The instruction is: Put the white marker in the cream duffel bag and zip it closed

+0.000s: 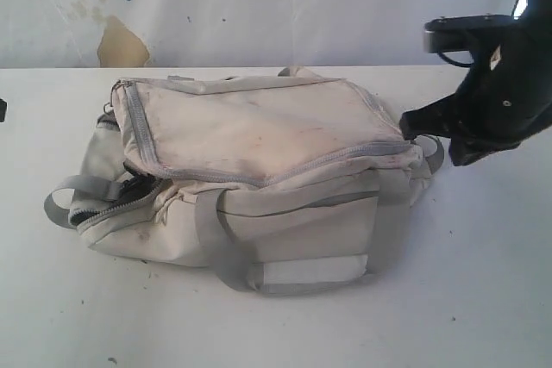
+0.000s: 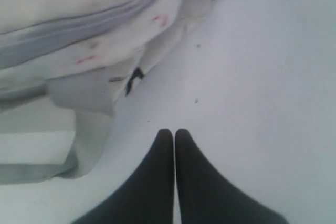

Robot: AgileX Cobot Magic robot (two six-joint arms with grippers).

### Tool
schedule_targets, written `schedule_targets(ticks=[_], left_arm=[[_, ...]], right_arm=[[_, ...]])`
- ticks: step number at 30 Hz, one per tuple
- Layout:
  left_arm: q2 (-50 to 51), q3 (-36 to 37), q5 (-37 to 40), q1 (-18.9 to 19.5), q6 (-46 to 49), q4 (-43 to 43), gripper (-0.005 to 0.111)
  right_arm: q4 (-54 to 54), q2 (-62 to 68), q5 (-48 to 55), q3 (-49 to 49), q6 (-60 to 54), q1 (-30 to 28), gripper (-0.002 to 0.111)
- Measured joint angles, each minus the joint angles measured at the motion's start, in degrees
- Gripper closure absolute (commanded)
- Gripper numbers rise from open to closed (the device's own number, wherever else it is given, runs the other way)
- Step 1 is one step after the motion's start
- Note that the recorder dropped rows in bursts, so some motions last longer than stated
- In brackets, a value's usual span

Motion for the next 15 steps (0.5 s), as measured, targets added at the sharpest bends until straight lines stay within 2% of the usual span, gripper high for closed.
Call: schedule_targets(ticks=[4,8,15], left_arm=[[-1.6,0.1,0.2,0.0,0.4,0.4,0.107],[-2.6,0.1,0.2,0.0,0.4,0.6,0.107],[-3.1,0.3,0.0,0.0,1.9,0.8,0.107]], right_arm=[[-0.1,0.0,-3.7,1.9,-2.2,-7.0,0.108],[3.6,0.0,-8.4,4.6,-9.7,-12.1,0.108],[18.2,0.0,-11.2,6.9,-24.3,-14.0,0.108]])
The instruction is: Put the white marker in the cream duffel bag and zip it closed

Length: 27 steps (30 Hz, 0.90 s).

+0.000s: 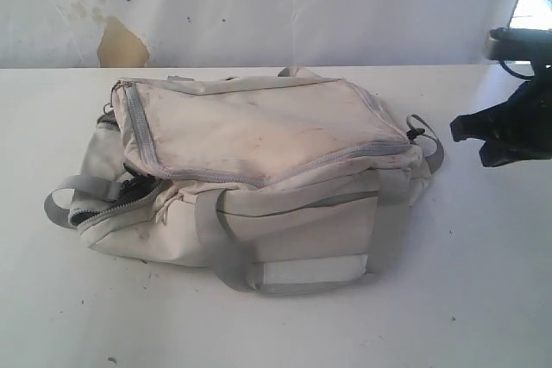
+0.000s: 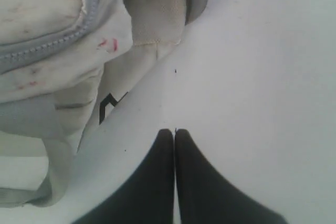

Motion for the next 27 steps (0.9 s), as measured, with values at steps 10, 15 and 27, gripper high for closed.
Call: schedule_targets(ticks=[10,15,27], left_arm=[[0.0,0.0,-0.4,0.0,1.4,0.1,0.107],[0.0,0.0,-0.6,0.0,1.4,0.2,0.107],[-3.6,0.1,-0.6,0.0,-2.3,3.8,0.107]], right_arm=[[-0.1,0.0,-0.1,0.1,0.5,-4.5,0.108],[-1.5,0.0,-0.1,0.1,-1.3,-4.6,0.108],[-3.9,-1.3,1.9,0.1,-1.6,-4.6,0.108]])
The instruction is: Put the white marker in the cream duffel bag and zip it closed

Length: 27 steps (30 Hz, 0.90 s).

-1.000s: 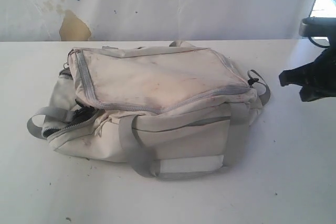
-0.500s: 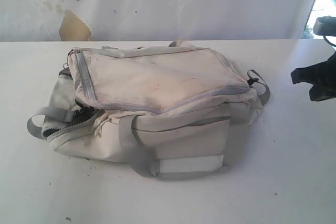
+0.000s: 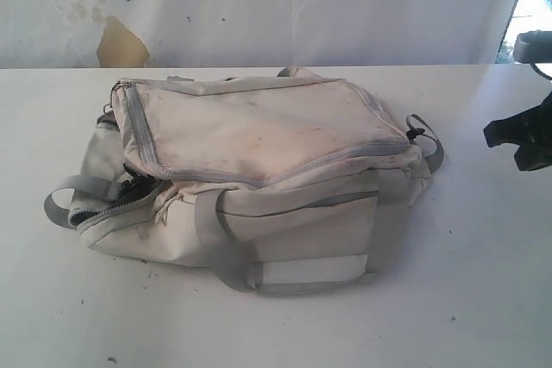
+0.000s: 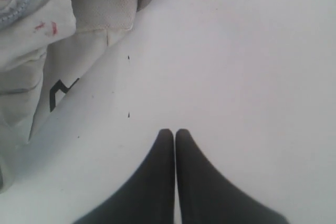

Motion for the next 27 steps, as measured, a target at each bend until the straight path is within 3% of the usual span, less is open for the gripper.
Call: schedule_targets(ticks=[11,18,27], left_arm=[[-4.6,1.4,0.2,0.0,-2.2,2.8,0.107],[-13.7,5.0,-2.1,0.0,-2.3,3.3,0.107],[-47.1,10.2,-1.6,0.0,-2.3,3.3,0.107]], right_arm=[[-1.8,-7.8,0.7,0.8,1.9,0.0,0.108],[-1.9,-18.6,-0.1,3.7,1.9,0.0,0.108],[-1.9,-49.2,0.6,7.4,2.0,0.0,0.108]])
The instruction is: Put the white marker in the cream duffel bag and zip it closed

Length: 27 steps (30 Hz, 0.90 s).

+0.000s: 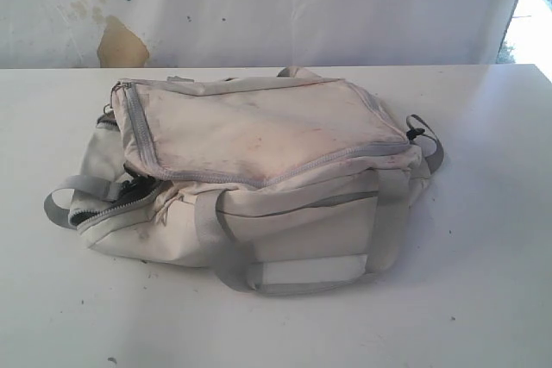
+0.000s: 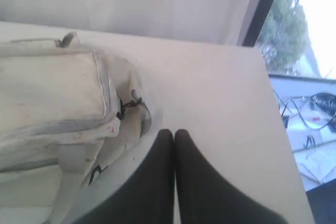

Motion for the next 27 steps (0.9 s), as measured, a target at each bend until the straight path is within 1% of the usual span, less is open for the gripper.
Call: schedule_targets(ticks=[4,7,12,20,25,27], left_arm=[[-11.4,0.1,3.1,0.0,0.0,0.0,0.107],[-18.8,0.1,6.1,0.0,1.2,0.0,0.107],[-24.8,0.1,7.9,0.0,1.5,0.0,0.107],[-26.0,0.1,11.8,-2.1,1.5,0.1,0.107],[-26.0,0.1,12.2,-2.1,1.5,0.1,0.107],[-26.0,0.1,12.3,-2.1,1.5,0.1,0.107]], right_arm=[[0.0,-12.2,1.8,1.0,0.0,0.0,0.108],[0.0,-18.7,5.6,1.2,0.0,0.0,0.108],[-0.1,-24.4,7.3,1.2,0.0,0.0,0.108],[-0.1,-32.0,7.3,2.4,-0.2,0.0,0.108],[-0.2,-37.0,5.7,6.9,-0.5,0.0,0.108],[-0.2,-38.0,4.3,8.6,-1.1,0.9,0.108]])
